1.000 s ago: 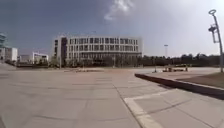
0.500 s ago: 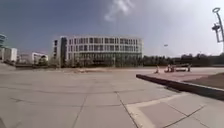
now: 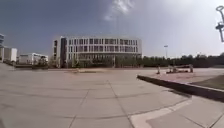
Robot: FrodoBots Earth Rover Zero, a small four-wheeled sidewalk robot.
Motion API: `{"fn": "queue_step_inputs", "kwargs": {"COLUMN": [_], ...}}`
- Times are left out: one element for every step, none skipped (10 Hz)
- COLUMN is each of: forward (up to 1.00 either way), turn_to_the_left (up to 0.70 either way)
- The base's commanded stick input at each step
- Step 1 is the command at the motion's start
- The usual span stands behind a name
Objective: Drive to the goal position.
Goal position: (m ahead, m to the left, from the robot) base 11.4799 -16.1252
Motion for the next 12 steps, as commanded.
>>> {"fn": "queue_step_inputs", "kwargs": {"forward": [0.70,0.70,0.70,0.70,0.70,0.70,0.70,0.70,0.70,0.70,0.70,0.70], "turn_to_the_left": [0.29,0.18,0.08,0.03,0.02,0.03,0.03,0.03,0.02,0.02,0.02,0.02]}}
